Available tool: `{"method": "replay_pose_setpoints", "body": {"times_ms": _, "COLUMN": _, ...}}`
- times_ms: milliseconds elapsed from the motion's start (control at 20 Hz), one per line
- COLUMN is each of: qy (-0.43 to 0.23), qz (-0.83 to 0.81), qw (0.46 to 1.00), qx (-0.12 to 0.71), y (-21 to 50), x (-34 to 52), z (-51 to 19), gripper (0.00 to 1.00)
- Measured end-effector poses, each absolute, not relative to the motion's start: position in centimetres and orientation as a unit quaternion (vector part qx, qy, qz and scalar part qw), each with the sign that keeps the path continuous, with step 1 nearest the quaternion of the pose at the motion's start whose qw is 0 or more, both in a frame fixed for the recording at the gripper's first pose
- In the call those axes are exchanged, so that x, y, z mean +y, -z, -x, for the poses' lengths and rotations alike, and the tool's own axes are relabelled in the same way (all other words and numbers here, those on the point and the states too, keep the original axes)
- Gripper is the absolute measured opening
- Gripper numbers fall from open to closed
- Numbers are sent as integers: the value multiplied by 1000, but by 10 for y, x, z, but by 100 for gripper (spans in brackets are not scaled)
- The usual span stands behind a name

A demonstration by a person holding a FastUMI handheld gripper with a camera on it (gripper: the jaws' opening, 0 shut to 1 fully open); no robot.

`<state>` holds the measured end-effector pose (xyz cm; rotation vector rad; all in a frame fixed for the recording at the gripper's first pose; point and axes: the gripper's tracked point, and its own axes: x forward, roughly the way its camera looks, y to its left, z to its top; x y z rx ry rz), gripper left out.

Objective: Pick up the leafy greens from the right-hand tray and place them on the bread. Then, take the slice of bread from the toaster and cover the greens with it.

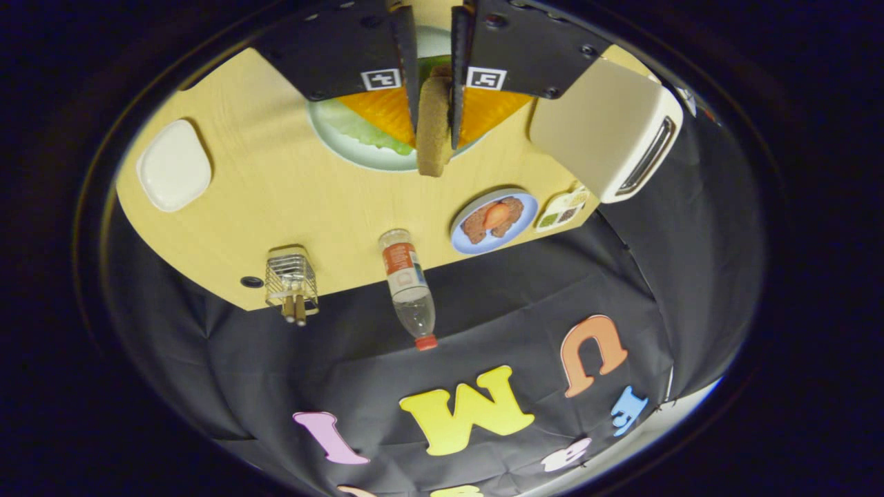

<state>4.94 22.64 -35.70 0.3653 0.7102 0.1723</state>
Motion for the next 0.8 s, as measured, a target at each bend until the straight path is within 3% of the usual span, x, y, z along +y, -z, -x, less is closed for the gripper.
{"method": "replay_pose_setpoints", "body": {"times_ms": 150, "qy": -83, "qz": -172, "qw": 914, "qx": 358, "y": 373, "x": 208, "z": -49, "gripper": 28}}
{"method": "replay_pose_setpoints", "body": {"times_ms": 500, "qy": -88, "qz": -140, "qw": 915, "qx": 369, "y": 390, "x": 169, "z": -55, "gripper": 63}}
{"method": "replay_pose_setpoints", "body": {"times_ms": 800, "qy": -59, "qz": -113, "qw": 946, "qx": 299, "y": 302, "x": 70, "z": -60, "gripper": 91}}
